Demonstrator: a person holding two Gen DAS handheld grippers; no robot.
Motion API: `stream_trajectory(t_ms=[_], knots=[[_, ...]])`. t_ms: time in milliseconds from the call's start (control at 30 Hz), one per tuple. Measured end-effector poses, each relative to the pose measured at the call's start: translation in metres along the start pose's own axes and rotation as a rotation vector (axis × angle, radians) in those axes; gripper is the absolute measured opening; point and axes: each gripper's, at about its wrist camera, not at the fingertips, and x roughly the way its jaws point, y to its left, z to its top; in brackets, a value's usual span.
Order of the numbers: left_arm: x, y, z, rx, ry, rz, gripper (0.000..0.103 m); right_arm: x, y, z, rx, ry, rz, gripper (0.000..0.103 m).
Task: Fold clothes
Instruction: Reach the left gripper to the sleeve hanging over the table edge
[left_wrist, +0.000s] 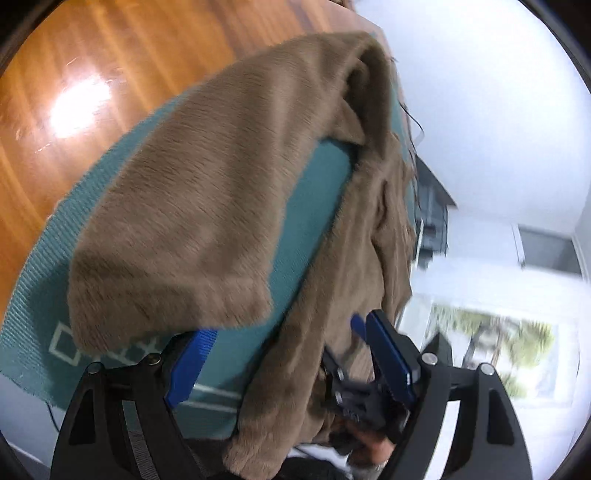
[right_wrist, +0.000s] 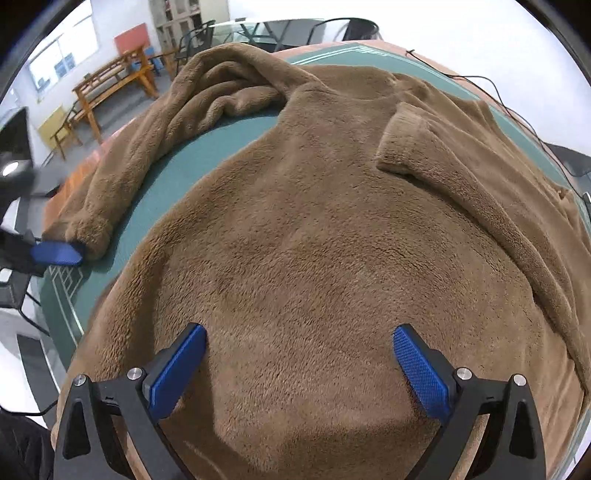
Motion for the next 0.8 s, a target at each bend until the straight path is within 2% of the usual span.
stream_trajectory(t_ms=[100,233,367,467,700,767,800], knots=[[0.001,0.004,0.005,-0.057,-0.023,-0.027,0.086,-0.008,-0.011,-0.009,0.021,-0.006,0.038,0.103],[0.002,0.001,0.007,-0.083,-0.049,-0.021,0.086,-0.027,-0.038,-0.037,0.094,-0.037,0.046,0.102],[0.007,-0.003,0.006,-0.092,-0.069,0.001,0.086,-0.049,-0.075,-0.086,0.188,-0.025,-0.012,0.102],[0.007,0.0,0.006,-0.108,-0.074,0.004,0.086,-0.064,-0.102,-0.136,0.239,0.035,-0.07,0.102],[0.013,-0.007,0.007,-0.106,-0.084,0.038,0.088,-0.106,-0.142,-0.212,0.305,0.122,-0.177,0.102],[0.016,-0.01,0.007,-0.102,-0.089,0.049,0.088,-0.119,-0.157,-0.233,0.372,0.113,-0.163,0.102],[0.016,-0.011,0.006,-0.103,-0.092,0.052,0.088,-0.124,-0.163,-0.241,0.392,0.121,-0.192,0.102]])
